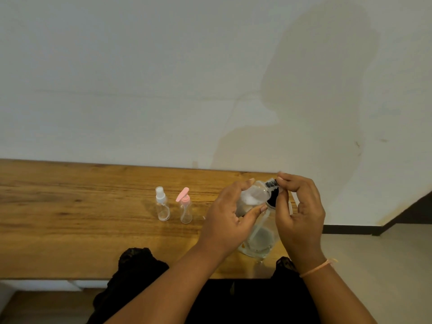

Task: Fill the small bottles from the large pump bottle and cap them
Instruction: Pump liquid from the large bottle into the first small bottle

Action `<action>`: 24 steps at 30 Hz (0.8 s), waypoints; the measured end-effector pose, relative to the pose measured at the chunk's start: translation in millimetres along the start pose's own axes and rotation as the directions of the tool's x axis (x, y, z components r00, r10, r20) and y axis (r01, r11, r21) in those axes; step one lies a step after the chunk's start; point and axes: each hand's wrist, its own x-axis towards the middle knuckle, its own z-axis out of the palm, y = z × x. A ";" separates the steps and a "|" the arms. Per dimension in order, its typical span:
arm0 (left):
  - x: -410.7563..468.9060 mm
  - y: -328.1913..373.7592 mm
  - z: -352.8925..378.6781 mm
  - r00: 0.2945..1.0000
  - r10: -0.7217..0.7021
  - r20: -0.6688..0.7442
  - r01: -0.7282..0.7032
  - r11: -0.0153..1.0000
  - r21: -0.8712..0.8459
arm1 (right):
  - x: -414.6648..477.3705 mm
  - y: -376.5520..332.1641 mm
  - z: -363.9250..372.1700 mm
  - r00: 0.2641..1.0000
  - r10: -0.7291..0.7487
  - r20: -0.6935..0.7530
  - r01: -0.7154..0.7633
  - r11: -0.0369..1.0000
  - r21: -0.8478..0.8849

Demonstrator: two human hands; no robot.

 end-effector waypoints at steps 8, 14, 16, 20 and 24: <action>-1.2 -6.3 0.9 0.998 -0.022 0.059 0.018 0.997 0.073 | -6.4 10.0 -1.3 0.999 0.030 0.037 -0.032 0.998 0.051; -0.6 -1.9 -1.4 1.000 -0.004 0.026 0.004 1.000 -0.003 | -1.1 -0.2 1.2 1.000 0.013 -0.007 -0.013 0.999 0.037; -0.4 -3.3 -1.0 1.000 0.010 0.008 -0.010 1.000 0.000 | 0.7 -1.7 -0.3 1.000 0.005 -0.002 -0.005 0.999 0.033; -0.6 -7.6 1.9 1.000 0.017 0.015 -0.018 0.999 0.040 | -0.3 3.1 1.0 1.000 0.008 -0.009 -0.008 0.998 0.055; -1.3 -10.4 4.0 0.999 -0.020 0.046 0.018 0.999 0.047 | -4.8 10.9 0.9 0.999 0.023 0.027 -0.024 0.998 0.058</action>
